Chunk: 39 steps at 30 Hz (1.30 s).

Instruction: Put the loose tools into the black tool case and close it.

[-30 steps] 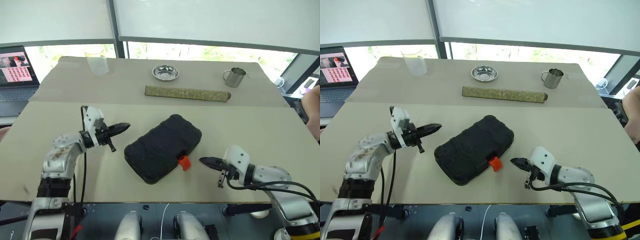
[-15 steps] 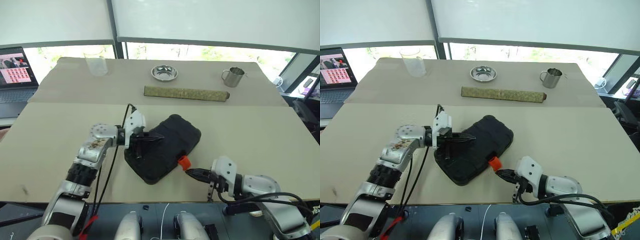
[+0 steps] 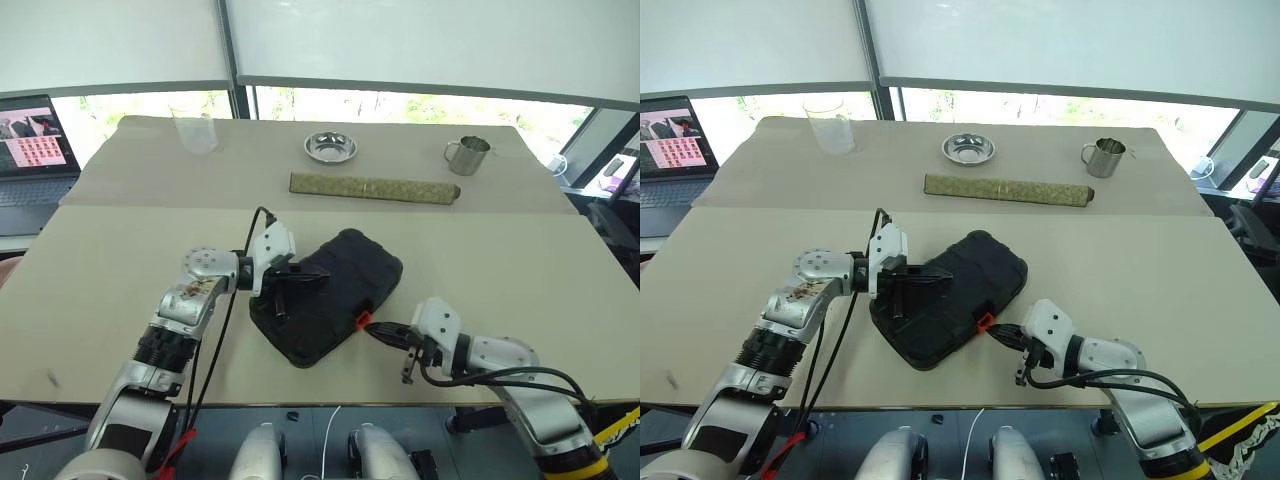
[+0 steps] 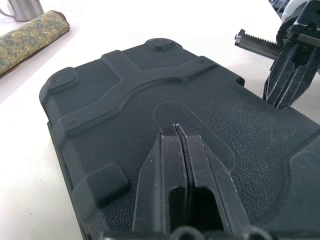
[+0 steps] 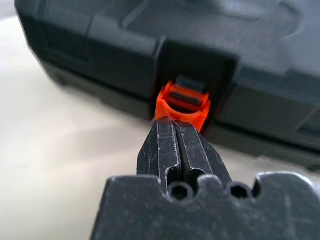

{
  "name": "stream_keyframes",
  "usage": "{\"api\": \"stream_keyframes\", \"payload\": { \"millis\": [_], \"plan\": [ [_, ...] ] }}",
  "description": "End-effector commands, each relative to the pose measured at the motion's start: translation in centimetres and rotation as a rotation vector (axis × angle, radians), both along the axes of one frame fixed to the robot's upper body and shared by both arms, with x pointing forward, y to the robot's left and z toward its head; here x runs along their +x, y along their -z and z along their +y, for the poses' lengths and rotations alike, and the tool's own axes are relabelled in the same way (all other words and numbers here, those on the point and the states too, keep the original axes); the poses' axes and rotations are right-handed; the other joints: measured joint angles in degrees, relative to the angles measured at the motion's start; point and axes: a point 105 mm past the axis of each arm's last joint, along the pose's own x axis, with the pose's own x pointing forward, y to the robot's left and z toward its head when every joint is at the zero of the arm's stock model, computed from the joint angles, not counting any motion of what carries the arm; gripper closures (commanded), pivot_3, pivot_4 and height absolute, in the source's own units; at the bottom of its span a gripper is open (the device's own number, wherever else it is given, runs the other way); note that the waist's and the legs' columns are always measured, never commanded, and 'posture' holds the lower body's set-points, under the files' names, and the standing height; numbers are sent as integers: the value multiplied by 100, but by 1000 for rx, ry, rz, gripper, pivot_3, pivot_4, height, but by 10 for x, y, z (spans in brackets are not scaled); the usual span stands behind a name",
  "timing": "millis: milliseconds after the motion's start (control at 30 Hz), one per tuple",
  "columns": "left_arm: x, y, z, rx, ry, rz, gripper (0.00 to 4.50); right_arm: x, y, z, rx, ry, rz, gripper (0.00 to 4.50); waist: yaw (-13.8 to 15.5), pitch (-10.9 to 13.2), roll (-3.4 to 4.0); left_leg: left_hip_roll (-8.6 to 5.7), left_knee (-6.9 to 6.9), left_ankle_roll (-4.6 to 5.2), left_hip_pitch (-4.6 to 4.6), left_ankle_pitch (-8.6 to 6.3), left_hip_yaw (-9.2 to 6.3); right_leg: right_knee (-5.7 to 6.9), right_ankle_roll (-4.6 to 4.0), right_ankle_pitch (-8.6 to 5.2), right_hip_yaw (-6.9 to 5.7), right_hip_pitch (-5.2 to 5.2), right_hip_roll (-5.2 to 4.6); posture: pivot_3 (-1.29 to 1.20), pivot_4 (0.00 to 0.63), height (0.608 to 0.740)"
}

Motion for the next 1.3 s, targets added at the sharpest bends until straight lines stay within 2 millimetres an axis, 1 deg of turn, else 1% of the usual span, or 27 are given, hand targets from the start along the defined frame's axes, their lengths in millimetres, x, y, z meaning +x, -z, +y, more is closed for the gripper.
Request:
{"api": "stream_keyframes", "payload": {
  "millis": [33, 100, 200, 267, 333, 367, 467, 500, 600, 767, 933, 1033, 1167, 1300],
  "plan": [
    [-3, 23, 2, 47, -19, 74, 4437, 4, -28, 6, 72, -10, -131, 4500, -23, 0, 0, 0, 0, 0, 4, 0, 0, 0, 0, 0, 0, 3, 0, 0, 150, 740],
    [-3, 25, 3, 50, -24, 78, 4437, 4, -32, 6, 100, -5, -136, 4500, -39, 0, 0, 1, -1, 0, 20, 0, -1, 0, 0, -1, 0, 19, 1, 0, 150, 740],
    [-2, 27, 5, 55, -29, 83, 4437, 1, -31, 6, 102, -8, -118, 4500, -61, -1, 2, 1, -3, 0, 42, 0, -2, -3, 19, -13, -2, 45, 1, 0, 150, 740],
    [-3, 28, 5, 56, -30, 85, 4437, 4, -24, -3, 109, 67, -26, 4500, -61, -1, 3, 1, -3, 0, 45, 0, -5, -6, 19, -14, -4, 51, 0, 0, 150, 740],
    [-3, 29, 5, 56, -31, 86, 4500, 3, -19, -8, 119, 112, 52, 3925, -60, -2, 4, 1, -3, 0, 44, -1, -4, -7, 16, -12, -3, 52, -1, 0, 150, 740],
    [-3, 29, 5, 57, -31, 87, 4500, 0, -15, -8, 106, 110, 94, 3779, -60, -3, 5, 1, -4, 0, 44, -1, -4, -7, 12, -10, -3, 51, -1, 0, 150, 740],
    [-5, 32, 5, 65, -26, 90, 4500, -6, 1, -10, 67, 151, 188, 2765, -67, -8, 12, 1, -6, 0, 44, -1, -4, -7, 6, -7, -3, 51, -1, 0, 150, 740],
    [-5, 32, 5, 67, -23, 90, 4500, -7, 5, -10, 53, 170, 202, 2361, -70, -9, 15, 2, -7, 0, 46, -1, -5, -7, 6, -8, -3, 52, -1, 0, 150, 740],
    [-6, 33, 4, 70, -20, 90, 4500, -7, 10, -8, 56, 206, 231, 1357, -77, -17, 28, 1, -7, 0, 46, -1, -4, -9, 13, -13, -2, 52, -1, 0, 150, 740],
    [-7, 36, 5, 83, -16, 95, 4500, -6, 6, 5, 117, 203, 252, 1357, -78, -21, 34, 1, -8, 0, 45, -1, -5, -10, 26, -21, -2, 52, -1, 0, 150, 740],
    [-7, 37, 6, 95, -14, 95, 4500, -3, 3, 15, 136, 195, 250, 1357, -79, -22, 37, 1, -9, 0, 45, -1, -5, -11, 40, -29, -2, 52, -1, 0, 150, 740],
    [-7, 38, 6, 99, -13, 96, 4500, -1, 3, 17, 142, 202, 251, 1357, -79, -24, 39, 1, -10, 0, 45, -1, -5, -12, 41, -30, -2, 52, -1, 0, 150, 740],
    [-8, 40, 8, 104, -13, 96, 4500, 2, 8, 16, 124, 223, 247, 1357, -83, -25, 41, 1, -11, 0, 46, -1, -5, -13, 42, -31, -2, 52, -1, 0, 150, 740],
    [-8, 39, 9, 107, -15, 96, 4500, 6, 7, 15, 138, 238, 235, 2405, -87, -26, 43, 2, -14, 0, 46, -1, -5, -14, 42, -31, -2, 52, -1, 0, 150, 740]
  ]
}}
